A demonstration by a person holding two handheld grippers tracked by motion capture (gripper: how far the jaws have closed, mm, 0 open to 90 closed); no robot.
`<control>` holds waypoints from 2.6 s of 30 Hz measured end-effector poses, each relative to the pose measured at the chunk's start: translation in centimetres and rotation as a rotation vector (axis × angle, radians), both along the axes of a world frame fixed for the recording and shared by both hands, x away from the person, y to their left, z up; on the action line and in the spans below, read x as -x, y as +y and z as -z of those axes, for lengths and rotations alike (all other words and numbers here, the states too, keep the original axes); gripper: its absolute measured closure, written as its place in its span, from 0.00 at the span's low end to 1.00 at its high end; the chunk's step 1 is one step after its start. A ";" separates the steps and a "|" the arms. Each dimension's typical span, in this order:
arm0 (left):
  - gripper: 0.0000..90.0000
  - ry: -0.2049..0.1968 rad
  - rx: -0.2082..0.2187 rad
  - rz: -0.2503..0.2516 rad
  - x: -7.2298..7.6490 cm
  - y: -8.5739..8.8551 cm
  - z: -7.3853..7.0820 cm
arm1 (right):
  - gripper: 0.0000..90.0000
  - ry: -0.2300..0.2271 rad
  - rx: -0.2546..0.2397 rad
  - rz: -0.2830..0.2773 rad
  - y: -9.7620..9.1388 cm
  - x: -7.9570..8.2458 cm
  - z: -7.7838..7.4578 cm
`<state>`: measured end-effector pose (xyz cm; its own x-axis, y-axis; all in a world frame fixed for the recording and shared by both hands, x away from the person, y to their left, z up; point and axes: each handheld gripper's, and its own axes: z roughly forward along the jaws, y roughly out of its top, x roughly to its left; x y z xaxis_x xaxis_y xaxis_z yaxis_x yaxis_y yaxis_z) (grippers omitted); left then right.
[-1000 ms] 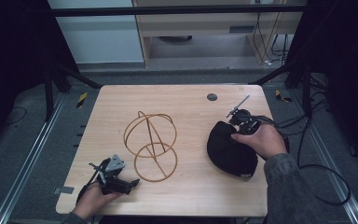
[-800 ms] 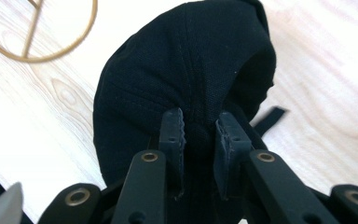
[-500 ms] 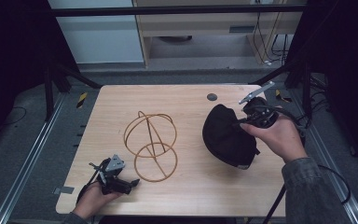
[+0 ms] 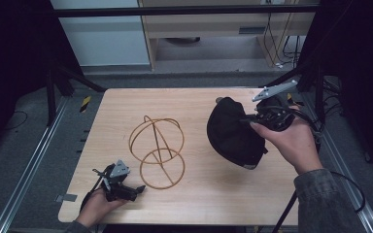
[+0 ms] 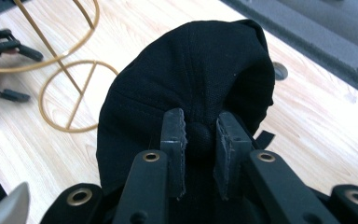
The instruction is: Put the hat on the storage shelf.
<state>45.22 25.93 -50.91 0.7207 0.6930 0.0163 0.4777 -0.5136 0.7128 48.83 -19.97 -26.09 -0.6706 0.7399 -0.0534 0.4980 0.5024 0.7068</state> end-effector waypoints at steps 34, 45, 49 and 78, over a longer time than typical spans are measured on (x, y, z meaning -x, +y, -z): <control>0.00 0.001 -0.002 -0.002 0.0 0.0 0.0 | 0.85 -0.093 -0.104 -0.104 2.6 3.2 -5.8; 0.00 0.001 -0.003 -0.004 0.0 0.0 0.0 | 0.85 -0.114 -0.092 -0.167 5.8 3.7 -7.9; 0.00 0.003 -0.002 -0.004 0.0 0.0 0.0 | 0.85 -0.109 -0.092 -0.191 7.6 3.3 -8.4; 0.00 0.001 -0.008 -0.020 -0.1 -0.1 0.0 | 0.85 -0.052 -0.055 -0.289 16.1 -0.6 -9.2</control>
